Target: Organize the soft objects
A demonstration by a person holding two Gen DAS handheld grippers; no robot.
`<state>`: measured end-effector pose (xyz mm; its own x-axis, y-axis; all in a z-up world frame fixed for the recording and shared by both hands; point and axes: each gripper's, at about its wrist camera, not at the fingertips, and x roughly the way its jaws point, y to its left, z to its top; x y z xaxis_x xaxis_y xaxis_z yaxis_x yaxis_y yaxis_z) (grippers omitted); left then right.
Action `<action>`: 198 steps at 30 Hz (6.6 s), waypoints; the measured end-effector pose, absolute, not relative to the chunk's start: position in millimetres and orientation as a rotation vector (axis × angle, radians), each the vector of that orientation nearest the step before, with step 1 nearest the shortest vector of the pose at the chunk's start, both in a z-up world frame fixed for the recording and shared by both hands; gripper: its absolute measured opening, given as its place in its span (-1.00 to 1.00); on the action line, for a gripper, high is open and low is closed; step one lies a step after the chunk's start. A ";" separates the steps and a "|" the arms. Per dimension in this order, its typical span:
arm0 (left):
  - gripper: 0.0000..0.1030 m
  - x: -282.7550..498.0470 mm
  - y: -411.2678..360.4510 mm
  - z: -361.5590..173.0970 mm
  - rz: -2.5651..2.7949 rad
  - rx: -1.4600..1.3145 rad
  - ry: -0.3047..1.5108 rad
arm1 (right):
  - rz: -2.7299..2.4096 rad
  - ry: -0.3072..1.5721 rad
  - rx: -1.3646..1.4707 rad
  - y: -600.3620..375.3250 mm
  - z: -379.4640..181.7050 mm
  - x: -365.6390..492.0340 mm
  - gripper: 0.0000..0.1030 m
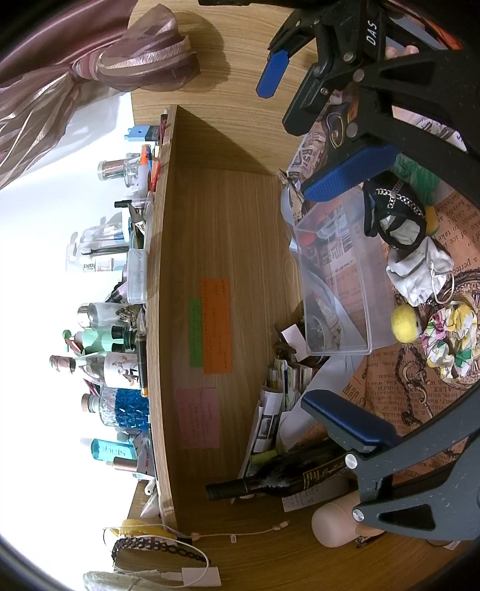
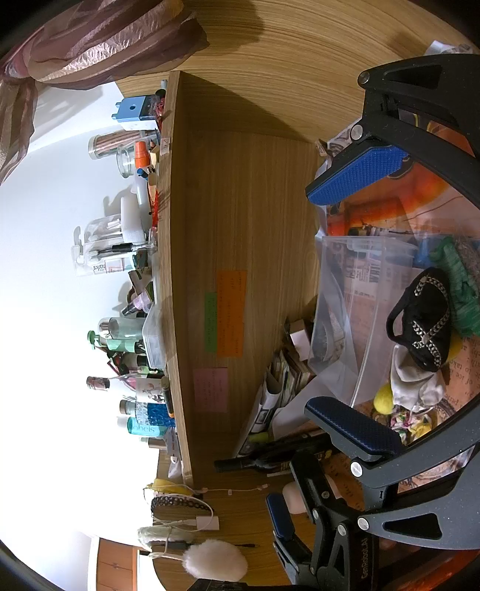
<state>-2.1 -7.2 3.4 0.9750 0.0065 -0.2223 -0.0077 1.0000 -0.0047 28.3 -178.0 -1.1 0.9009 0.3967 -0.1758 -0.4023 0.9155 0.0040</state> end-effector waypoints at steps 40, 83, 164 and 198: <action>1.00 15.3 0.6 -26.3 -0.001 -0.032 0.342 | 0.420 0.264 -0.038 -173.6 -18.2 38.4 1.00; -0.19 123.1 39.8 -142.1 -0.068 -0.177 0.789 | 0.598 0.715 0.039 -164.1 -107.3 100.0 -0.34; 0.68 171.7 35.6 -59.9 -0.048 -0.062 0.660 | 0.520 0.578 -0.194 -131.7 -50.1 188.2 0.58; 0.82 88.1 -2.4 -135.8 -0.095 -0.124 0.774 | 0.441 0.745 -0.051 -203.4 -115.0 94.5 0.70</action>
<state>88.1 -2.4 -135.8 0.7114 -0.1315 -0.6904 0.0401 0.9883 -0.1470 94.5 -203.4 -115.0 0.6481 0.3698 -0.6658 -0.4055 0.9075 0.1093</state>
